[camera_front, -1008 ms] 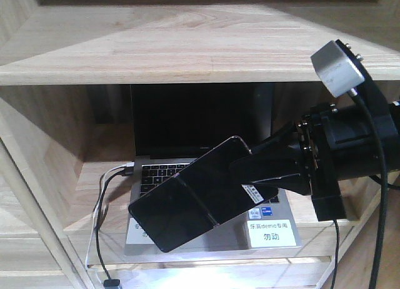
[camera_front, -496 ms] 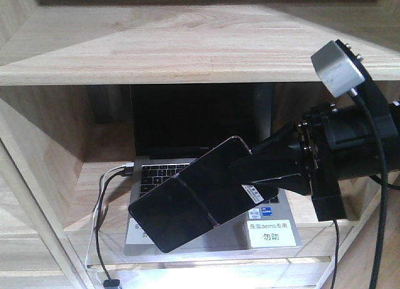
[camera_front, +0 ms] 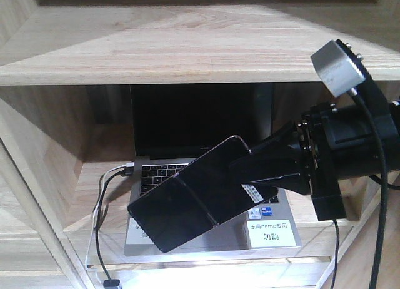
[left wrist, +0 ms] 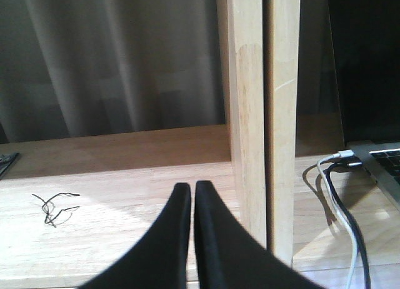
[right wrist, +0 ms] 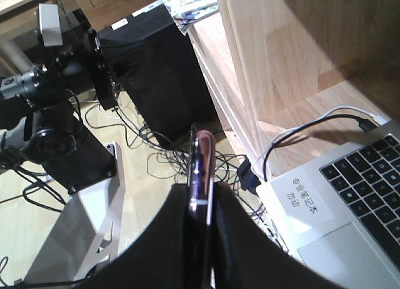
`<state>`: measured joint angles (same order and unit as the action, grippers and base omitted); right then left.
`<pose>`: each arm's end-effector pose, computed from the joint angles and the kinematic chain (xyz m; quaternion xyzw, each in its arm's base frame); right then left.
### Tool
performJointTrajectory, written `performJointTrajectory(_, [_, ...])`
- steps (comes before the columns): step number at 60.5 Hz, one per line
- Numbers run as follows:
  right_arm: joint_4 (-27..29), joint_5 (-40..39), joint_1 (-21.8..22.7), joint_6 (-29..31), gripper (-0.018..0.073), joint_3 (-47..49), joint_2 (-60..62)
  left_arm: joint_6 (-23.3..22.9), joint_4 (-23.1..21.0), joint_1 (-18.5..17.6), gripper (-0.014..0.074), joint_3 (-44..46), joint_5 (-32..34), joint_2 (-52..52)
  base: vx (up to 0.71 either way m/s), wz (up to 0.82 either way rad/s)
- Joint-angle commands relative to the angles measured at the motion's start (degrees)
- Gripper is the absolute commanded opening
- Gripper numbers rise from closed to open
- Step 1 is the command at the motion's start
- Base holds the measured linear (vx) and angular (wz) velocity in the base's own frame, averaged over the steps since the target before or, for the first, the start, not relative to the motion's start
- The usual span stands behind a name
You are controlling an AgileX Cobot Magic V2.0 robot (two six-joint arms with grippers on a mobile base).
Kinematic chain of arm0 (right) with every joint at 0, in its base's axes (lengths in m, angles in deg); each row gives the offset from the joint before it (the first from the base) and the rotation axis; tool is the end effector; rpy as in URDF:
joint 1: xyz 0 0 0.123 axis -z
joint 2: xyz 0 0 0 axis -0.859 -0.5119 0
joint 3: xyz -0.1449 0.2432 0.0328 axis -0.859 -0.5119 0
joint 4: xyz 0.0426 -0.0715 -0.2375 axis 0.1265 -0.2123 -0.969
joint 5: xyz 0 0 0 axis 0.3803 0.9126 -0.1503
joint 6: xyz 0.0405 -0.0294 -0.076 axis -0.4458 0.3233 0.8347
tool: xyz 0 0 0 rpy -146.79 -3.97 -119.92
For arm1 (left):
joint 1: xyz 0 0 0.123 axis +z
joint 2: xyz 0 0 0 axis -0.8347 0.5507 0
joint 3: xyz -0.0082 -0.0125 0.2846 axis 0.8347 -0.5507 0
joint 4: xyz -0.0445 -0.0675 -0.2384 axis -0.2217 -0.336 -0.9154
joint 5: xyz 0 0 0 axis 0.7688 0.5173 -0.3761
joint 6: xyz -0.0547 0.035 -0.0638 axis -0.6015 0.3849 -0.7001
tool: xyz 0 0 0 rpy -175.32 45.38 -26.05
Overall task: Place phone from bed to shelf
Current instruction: 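Raise the right gripper with the phone above the upper shelf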
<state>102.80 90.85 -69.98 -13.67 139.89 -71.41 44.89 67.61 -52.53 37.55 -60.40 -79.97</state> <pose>0.2004 0.1172 0.3528 -0.4303 0.7285 0.4160 0.3331 0.0562 0.0034 0.1855 0.0210 0.7473 0.0625 0.6612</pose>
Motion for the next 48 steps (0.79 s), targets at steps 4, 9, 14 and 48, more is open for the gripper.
performJointTrajectory(4, [6.8,3.7,-0.1,0.0,-0.0002,1.4,1.4,-0.3,-0.5,-0.1,0.0001,1.3,4.1,-0.8,0.0,0.0])
performJointTrajectory(9, [7.7,3.7,-0.1,0.0,-0.0002,1.4,1.4,-0.3,-0.5,-0.1,0.0001,1.3,4.1,-0.8,0.0,0.0])
performJointTrajectory(14, [8.4,2.7,-0.1,0.1,-0.0002,1.5,1.4,-0.3,-0.5,-0.1,0.0001,1.3,4.1,-0.8,0.0,0.0])
performJointTrajectory(48, [23.2,1.6,-0.1,1.6,-0.0002,1.8,4.6,-0.3,-0.5,-0.1,0.0001,1.3,4.1,-0.8,0.0,0.0])
